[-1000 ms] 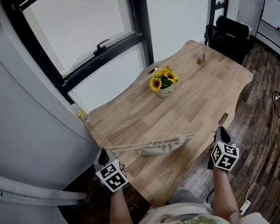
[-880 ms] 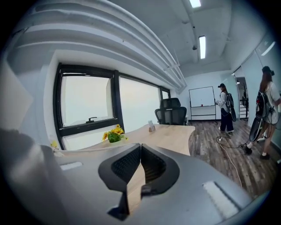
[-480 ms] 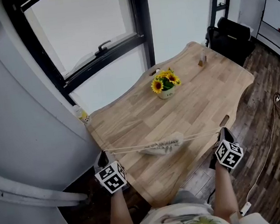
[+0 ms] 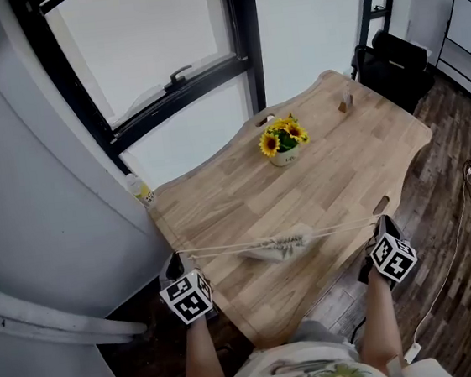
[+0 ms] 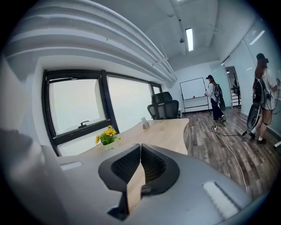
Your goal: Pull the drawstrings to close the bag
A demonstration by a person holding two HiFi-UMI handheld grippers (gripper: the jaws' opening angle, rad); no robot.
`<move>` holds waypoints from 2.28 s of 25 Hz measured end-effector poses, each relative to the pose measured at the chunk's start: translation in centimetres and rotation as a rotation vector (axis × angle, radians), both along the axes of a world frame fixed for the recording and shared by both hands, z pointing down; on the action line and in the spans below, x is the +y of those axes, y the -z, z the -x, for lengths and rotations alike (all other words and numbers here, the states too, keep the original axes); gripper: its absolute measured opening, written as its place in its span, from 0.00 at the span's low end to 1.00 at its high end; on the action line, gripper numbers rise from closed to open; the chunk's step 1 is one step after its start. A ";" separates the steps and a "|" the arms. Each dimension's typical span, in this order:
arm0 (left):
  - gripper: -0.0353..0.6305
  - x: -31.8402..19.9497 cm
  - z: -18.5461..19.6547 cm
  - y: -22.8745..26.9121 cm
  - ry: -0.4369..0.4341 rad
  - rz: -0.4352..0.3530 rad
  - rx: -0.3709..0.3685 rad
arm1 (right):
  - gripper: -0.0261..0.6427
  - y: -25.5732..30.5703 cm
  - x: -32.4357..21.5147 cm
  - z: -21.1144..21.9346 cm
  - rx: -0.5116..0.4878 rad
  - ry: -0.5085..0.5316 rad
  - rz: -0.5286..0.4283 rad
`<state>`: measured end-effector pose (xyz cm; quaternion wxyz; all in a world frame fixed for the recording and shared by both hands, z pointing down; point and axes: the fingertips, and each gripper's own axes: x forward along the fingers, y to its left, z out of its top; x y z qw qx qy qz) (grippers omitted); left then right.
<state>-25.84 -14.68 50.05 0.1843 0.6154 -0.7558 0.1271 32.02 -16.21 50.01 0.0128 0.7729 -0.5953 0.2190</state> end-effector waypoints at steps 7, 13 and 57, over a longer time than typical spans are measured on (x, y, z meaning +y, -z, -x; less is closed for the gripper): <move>0.09 -0.7 0.2 0.6 -0.019 -0.003 -0.043 | 0.06 0.3 -0.2 0.5 -0.009 0.010 -0.015; 0.06 -1.0 0.2 1.6 -0.002 -0.011 -0.037 | 0.13 1.6 -0.5 1.4 0.031 0.063 -0.035; 0.06 -0.1 -12.0 6.6 -0.327 -0.182 0.021 | 0.05 5.8 0.5 16.3 0.130 0.495 -0.172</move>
